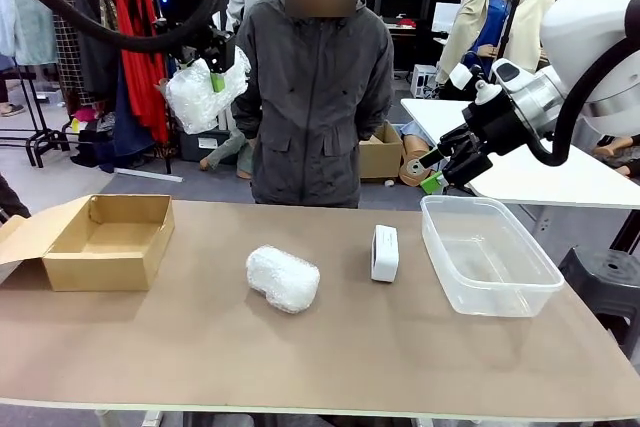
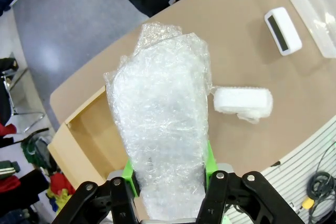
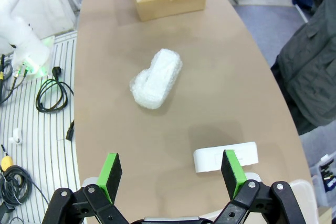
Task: Separate and place wrapped and unwrapped clocks.
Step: Pick up the Digital clock indicated by the person, then if the picked Digital clock is wrapped, place it in the Package Box ; if not, place it in the Organizing box, then pick up the Digital clock indicated by the person.
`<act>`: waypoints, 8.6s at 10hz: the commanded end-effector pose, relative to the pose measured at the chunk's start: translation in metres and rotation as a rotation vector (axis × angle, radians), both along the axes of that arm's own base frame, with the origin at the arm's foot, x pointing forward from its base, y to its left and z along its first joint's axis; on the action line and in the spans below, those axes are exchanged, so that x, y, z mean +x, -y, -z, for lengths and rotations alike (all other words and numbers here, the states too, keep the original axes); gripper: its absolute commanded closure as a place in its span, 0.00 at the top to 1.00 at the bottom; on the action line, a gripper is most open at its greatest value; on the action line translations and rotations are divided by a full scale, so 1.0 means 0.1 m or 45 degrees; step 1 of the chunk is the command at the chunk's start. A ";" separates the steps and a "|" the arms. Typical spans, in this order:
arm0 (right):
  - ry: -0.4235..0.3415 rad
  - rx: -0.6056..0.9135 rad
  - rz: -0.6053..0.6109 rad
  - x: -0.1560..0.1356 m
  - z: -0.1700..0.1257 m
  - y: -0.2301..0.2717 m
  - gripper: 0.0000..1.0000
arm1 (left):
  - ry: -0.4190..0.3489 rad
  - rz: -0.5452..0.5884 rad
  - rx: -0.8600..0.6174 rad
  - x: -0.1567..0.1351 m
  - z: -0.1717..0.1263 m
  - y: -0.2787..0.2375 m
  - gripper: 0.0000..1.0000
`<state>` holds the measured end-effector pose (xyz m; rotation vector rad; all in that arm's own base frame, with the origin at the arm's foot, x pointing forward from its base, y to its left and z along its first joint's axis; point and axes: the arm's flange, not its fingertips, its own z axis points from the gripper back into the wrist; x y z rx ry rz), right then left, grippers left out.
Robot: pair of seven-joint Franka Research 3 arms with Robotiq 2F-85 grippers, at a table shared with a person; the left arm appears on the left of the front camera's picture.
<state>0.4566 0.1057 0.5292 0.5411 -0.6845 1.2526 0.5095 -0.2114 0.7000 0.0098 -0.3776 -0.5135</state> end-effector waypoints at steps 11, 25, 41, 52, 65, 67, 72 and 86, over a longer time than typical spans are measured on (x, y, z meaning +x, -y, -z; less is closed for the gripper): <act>0.004 0.005 -0.012 0.01 -0.02 0.00 1.00 | 0.010 -0.007 -0.002 -0.03 -0.05 -0.02 0.00; 0.004 0.005 -0.012 0.01 -0.02 0.00 1.00 | -0.085 -0.539 0.188 0.00 1.36 -1.80 0.00; 0.004 0.005 -0.012 0.01 -0.02 0.00 1.00 | -0.191 -0.584 0.069 0.51 2.57 -2.16 0.00; 0.004 0.005 -0.012 0.01 -0.02 0.00 1.00 | -0.267 -0.612 0.142 0.76 3.21 -2.46 0.00; 0.004 0.005 -0.012 0.01 -0.02 0.00 1.00 | -0.222 -0.642 0.174 0.76 2.78 -2.37 1.00; 0.004 0.005 -0.012 0.01 -0.02 0.00 1.00 | -0.219 -0.617 0.134 0.74 2.63 -2.31 1.00; 0.004 0.005 -0.012 0.01 -0.02 0.00 1.00 | -0.212 -0.617 0.151 0.76 2.68 -2.34 1.00; 0.004 0.005 -0.012 0.01 -0.02 0.00 1.00 | 0.033 0.783 -0.385 0.28 1.47 -1.71 1.00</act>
